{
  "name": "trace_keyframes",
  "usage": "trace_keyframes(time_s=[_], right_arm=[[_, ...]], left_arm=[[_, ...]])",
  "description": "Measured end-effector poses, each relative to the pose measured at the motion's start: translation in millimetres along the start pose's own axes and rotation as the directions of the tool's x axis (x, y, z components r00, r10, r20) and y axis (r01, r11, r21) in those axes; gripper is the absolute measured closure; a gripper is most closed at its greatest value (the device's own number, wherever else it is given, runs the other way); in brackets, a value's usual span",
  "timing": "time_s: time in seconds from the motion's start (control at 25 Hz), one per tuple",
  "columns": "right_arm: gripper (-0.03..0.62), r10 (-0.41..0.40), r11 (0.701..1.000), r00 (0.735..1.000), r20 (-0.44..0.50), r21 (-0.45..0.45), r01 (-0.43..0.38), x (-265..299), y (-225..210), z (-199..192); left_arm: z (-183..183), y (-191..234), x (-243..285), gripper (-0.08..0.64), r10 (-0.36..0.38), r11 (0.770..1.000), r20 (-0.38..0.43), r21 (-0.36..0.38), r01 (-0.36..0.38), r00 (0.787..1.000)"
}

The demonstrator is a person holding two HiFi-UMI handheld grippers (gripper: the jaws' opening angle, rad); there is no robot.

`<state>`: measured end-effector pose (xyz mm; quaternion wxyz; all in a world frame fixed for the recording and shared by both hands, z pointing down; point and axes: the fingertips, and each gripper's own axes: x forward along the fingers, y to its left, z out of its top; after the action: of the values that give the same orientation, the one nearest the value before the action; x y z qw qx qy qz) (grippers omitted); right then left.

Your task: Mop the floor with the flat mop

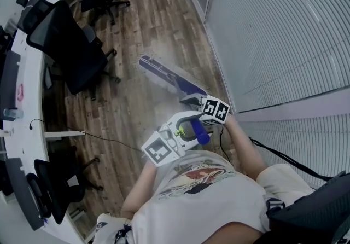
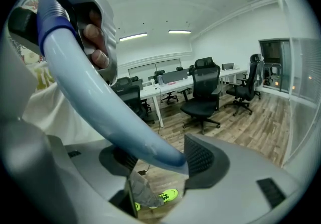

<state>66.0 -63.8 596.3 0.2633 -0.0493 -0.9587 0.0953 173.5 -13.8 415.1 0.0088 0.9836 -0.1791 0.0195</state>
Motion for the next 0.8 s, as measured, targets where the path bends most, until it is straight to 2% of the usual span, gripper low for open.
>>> trace_keyframes(time_s=[0.36,0.56,0.8], right_arm=[[0.347,0.036,0.998,0.998,-0.058,-0.056,-0.04,43.7,-88.5,46.5],[0.347,0.061,0.995,0.995,-0.083,-0.075,-0.067,62.7,-108.3,47.7],[0.347,0.062,0.99,0.99,-0.126,-0.116,-0.077,82.0,-142.6,50.5]], left_arm=[[13.0,105.6,-33.3,0.341,0.011,1.0,0.049,0.004,-0.011,0.999],[-0.7,125.5,-44.5,0.341,0.004,1.0,0.006,-0.009,-0.004,1.0],[-13.7,158.7,-50.5,0.341,0.019,1.0,0.017,-0.008,-0.019,1.0]])
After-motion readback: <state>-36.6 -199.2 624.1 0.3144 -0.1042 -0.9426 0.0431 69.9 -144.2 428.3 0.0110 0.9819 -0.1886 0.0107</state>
